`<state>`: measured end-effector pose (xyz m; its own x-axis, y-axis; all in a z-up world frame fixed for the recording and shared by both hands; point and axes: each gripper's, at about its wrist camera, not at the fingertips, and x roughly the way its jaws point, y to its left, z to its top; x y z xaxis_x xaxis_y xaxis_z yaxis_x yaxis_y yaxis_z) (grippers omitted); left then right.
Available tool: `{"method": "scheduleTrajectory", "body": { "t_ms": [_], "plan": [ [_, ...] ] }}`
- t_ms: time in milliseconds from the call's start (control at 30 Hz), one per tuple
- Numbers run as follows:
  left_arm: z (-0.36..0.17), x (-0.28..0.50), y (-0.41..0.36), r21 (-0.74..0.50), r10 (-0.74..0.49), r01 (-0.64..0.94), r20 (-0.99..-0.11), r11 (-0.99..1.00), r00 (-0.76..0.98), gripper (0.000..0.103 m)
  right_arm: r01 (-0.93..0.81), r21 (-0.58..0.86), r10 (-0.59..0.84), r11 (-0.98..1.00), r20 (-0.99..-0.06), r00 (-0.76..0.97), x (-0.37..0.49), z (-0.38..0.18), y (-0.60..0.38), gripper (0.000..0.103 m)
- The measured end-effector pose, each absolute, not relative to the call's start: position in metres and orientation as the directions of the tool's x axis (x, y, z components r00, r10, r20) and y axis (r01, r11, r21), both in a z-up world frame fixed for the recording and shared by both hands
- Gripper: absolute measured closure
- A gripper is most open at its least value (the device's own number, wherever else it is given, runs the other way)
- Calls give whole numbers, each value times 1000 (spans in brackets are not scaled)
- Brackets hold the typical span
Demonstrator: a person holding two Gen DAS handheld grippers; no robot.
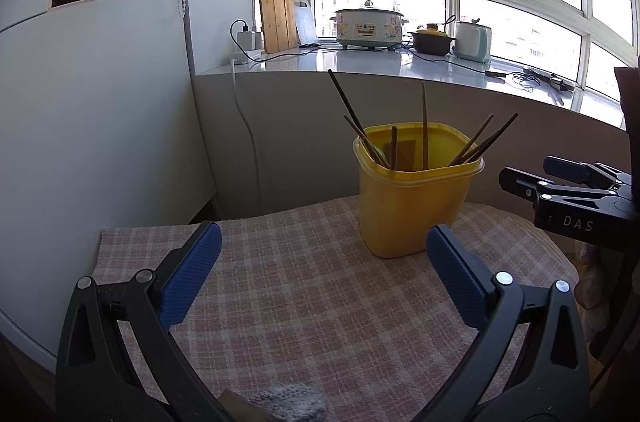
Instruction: Organize utensils
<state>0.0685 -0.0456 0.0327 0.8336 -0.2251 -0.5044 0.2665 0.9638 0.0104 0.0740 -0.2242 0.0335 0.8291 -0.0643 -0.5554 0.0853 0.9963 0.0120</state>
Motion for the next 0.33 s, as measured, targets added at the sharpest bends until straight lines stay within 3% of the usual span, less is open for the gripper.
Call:
{"method": "scheduleTrajectory", "body": {
  "t_ms": [333],
  "plan": [
    [37, 64, -45, 18, -219, 260, -482, 966, 848, 0, 79, 9, -60, 997, -559, 827, 75, 33, -224, 20]
  ]
}}
